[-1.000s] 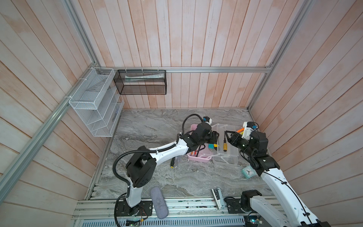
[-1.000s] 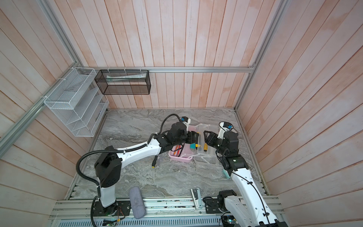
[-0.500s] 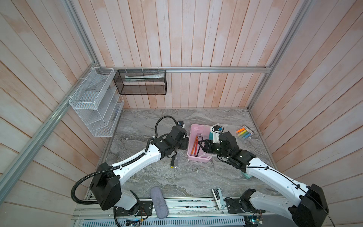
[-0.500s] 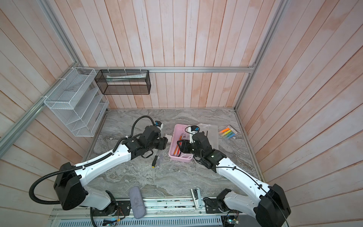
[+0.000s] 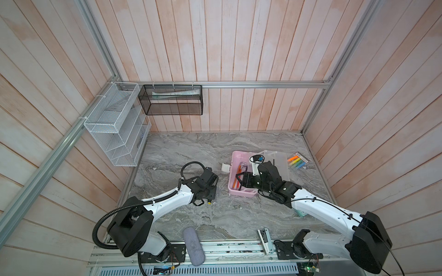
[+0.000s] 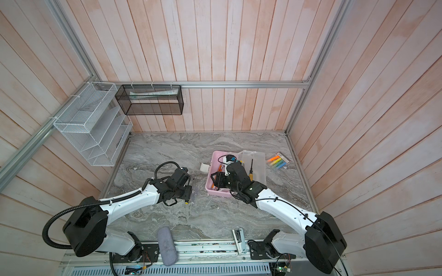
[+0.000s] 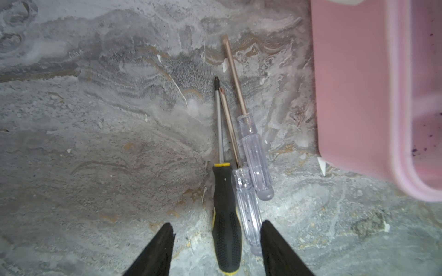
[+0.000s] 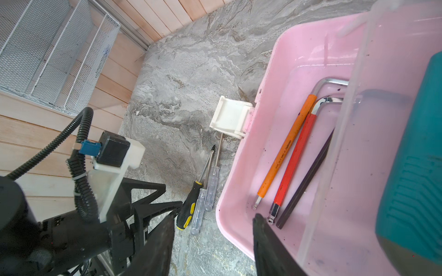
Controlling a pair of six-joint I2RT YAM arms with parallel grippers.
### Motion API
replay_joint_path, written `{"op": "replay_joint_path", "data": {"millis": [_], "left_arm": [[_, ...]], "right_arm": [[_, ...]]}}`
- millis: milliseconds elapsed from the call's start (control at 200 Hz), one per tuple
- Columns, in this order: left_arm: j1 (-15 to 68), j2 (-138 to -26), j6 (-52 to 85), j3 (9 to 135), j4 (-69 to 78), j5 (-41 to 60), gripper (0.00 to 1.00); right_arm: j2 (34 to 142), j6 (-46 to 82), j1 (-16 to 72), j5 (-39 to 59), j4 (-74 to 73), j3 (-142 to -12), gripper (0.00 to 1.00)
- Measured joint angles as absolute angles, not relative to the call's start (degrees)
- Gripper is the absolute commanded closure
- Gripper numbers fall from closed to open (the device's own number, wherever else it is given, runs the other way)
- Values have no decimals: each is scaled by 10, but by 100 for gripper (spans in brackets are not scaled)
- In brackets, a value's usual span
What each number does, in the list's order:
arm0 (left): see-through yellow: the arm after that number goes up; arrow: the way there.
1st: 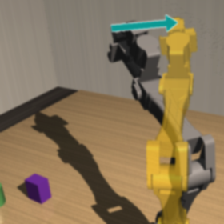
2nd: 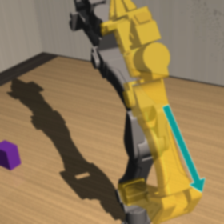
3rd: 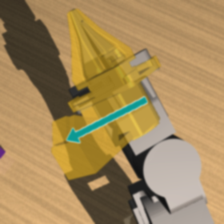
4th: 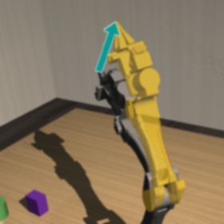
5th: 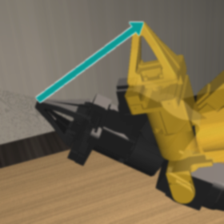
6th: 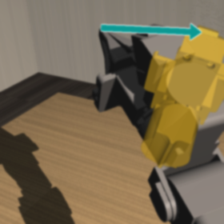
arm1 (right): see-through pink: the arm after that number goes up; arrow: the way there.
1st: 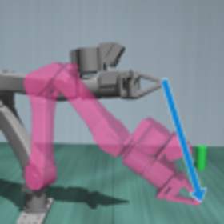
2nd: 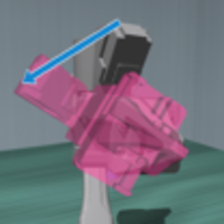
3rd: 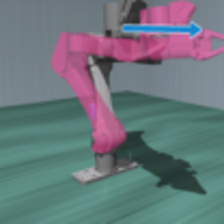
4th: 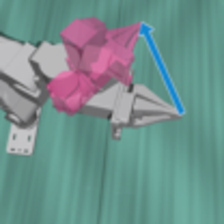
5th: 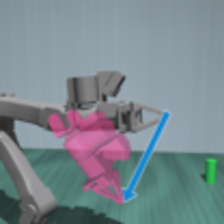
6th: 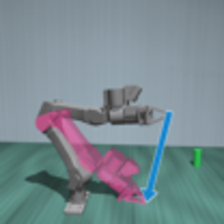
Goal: Pack the tool kit
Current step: 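Lower the left gripper and close it on the black-yellow screwdriver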
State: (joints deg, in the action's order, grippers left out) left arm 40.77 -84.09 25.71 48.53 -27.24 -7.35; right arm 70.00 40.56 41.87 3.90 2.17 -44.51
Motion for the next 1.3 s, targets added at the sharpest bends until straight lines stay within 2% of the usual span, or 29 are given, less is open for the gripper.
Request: {"op": "replay_joint_path", "data": {"millis": [310,1130,1300], "left_arm": [[405,-882,261,483,-241,-57,53],[404,-933,270,486,-227,-63,66],[404,-940,274,492,-227,-68,75]], "right_arm": [[706,406,419,39,12,-445,48],[713,407,417,39,-13,-443,48],[713,407,413,39,-18,-436,48]]}}
